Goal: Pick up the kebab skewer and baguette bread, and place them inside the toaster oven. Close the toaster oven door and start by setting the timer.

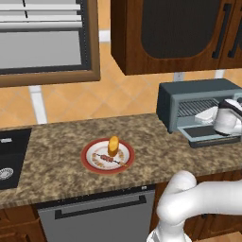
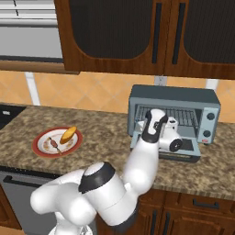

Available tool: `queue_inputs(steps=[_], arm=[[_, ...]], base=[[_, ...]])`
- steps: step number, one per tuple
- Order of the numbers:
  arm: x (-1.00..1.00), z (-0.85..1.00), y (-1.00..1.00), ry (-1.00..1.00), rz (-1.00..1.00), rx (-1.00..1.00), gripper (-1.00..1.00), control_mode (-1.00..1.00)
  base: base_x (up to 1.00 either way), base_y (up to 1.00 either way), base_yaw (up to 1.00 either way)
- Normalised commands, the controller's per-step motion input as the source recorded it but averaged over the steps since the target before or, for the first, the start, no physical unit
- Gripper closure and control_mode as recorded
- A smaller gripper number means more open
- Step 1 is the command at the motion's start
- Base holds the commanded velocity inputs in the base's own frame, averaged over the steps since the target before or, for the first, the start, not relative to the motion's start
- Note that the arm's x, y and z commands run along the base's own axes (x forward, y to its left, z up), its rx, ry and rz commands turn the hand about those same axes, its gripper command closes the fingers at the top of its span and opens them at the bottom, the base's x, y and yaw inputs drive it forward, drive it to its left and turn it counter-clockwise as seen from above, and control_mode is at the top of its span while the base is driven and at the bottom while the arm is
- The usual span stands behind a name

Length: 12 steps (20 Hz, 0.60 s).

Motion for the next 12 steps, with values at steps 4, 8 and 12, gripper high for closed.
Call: queue_inputs(steps=[4, 8, 12], arm=[[0.26, -0.29, -0.25, 0.0, -0.05, 0.0, -1.0, -1.0], [0.27, -0.11, -0.23, 0.0, -0.02, 0.0, -1.0, -1.0], [0.23, 0.0, -0.19, 0.0, -0.01, 0.0, -1.0, -1.0]], base=[[0.0, 0.0, 0.0], [0.0, 0.0, 0.0], [0.0, 0.0, 0.0]])
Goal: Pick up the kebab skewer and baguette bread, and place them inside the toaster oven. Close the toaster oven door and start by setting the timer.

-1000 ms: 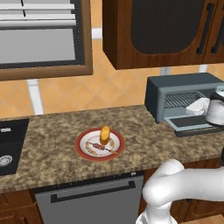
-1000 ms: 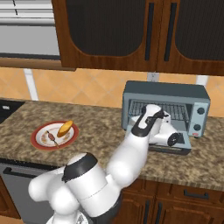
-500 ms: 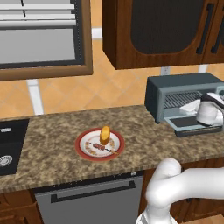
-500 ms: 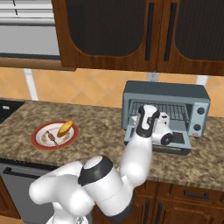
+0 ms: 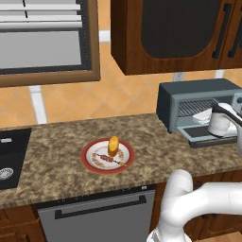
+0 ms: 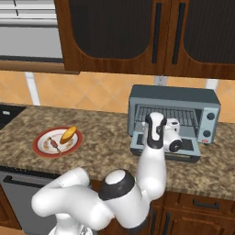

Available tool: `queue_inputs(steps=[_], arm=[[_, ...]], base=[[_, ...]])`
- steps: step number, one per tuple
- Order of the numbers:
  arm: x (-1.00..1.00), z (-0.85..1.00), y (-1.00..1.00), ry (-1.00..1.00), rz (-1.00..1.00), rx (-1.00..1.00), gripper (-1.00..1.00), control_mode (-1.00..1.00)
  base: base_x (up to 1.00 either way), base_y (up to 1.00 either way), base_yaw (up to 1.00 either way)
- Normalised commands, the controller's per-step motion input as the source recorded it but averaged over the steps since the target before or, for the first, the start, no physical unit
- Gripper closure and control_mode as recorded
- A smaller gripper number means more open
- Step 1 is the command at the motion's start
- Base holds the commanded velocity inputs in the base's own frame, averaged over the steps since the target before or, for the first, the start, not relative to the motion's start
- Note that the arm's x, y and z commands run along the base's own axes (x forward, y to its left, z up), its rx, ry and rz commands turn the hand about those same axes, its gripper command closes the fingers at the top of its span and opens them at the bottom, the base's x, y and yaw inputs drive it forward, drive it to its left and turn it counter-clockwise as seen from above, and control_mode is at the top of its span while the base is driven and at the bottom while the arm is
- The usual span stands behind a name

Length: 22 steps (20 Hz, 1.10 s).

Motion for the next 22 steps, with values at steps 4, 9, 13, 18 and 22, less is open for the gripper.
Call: queue_inputs(steps=[4, 9, 13, 18, 22], arm=[[0.09, 0.01, -0.08, 0.0, 0.0, 0.0, -1.0, -1.0], [0.13, 0.1, 0.0, 0.01, 0.0, 0.09, -1.0, -1.0], [0.27, -0.02, 0.0, 0.02, 0.0, 0.05, -1.0, -1.0], [0.25, -0.16, 0.02, 0.06, -0.02, 0.01, -1.0, -1.0], [0.07, -0.4, 0.0, 0.16, -0.05, -0.01, -1.0, -1.0]], base=[[0.0, 0.0, 0.0], [0.0, 0.0, 0.0], [0.0, 0.0, 0.0], [0.0, 0.0, 0.0], [0.0, 0.0, 0.0]])
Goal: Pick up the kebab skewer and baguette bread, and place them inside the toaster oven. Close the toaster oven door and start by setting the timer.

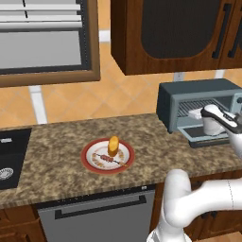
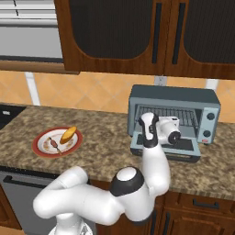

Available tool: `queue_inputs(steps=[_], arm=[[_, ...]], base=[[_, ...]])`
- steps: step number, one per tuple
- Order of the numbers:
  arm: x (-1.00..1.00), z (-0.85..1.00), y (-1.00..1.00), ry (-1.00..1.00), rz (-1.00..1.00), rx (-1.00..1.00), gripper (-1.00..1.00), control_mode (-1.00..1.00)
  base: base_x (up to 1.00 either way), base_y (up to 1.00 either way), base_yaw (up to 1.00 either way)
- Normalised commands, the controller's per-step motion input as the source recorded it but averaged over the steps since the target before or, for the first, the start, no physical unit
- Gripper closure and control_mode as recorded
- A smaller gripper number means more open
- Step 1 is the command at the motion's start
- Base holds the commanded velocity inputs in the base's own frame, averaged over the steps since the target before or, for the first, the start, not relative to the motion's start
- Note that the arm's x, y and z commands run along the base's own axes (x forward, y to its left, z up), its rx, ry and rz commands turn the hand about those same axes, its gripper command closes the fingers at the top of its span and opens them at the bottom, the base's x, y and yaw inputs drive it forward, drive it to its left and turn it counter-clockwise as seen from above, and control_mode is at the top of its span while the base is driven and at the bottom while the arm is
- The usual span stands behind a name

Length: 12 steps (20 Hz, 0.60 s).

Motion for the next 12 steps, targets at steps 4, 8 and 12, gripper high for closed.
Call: queue_inputs(steps=[4, 8, 12], arm=[[0.03, -0.3, -0.01, 0.08, -0.05, 0.0, -1.0, -1.0], [-0.12, -0.78, -0.03, 0.14, -0.06, -0.03, -1.0, -1.0], [-0.21, -0.7, -0.1, 0.13, -0.07, -0.05, -1.0, -1.0]], base=[[0.0, 0.0, 0.0], [0.0, 0.0, 0.0], [0.0, 0.0, 0.0]])
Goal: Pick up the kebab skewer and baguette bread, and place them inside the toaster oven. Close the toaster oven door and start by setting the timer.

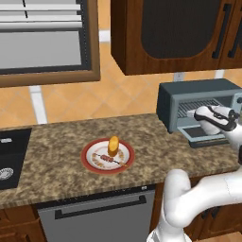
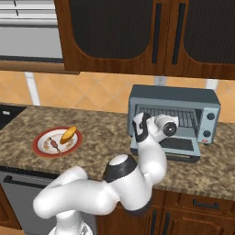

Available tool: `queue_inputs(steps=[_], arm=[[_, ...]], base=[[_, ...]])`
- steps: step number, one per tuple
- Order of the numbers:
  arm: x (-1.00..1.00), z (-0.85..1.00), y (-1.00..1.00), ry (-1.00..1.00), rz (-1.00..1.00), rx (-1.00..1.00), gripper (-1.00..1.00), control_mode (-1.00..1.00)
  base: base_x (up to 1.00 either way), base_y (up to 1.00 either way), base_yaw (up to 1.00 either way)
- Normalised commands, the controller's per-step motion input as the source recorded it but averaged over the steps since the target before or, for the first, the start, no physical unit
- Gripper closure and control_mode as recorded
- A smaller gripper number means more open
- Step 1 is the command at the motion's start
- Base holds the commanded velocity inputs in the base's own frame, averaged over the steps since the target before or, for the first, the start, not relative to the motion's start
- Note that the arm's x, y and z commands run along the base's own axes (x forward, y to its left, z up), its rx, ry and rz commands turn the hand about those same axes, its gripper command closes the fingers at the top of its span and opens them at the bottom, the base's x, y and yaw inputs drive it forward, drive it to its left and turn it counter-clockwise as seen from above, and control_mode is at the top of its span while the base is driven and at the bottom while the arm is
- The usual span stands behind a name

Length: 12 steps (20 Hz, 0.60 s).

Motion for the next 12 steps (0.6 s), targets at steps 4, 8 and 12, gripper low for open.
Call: queue_inputs(steps=[4, 8, 12], arm=[[-0.82, -0.61, -0.29, 0.15, -0.02, -0.09, -1.0, -1.0], [-0.97, -0.26, -0.3, 0.24, -0.01, -0.12, -1.0, -1.0], [-1.0, -0.03, -0.26, 0.28, 0.0, -0.15, -1.0, -1.0]], base=[[0.0, 0.0, 0.0], [0.0, 0.0, 0.0], [0.0, 0.0, 0.0]])
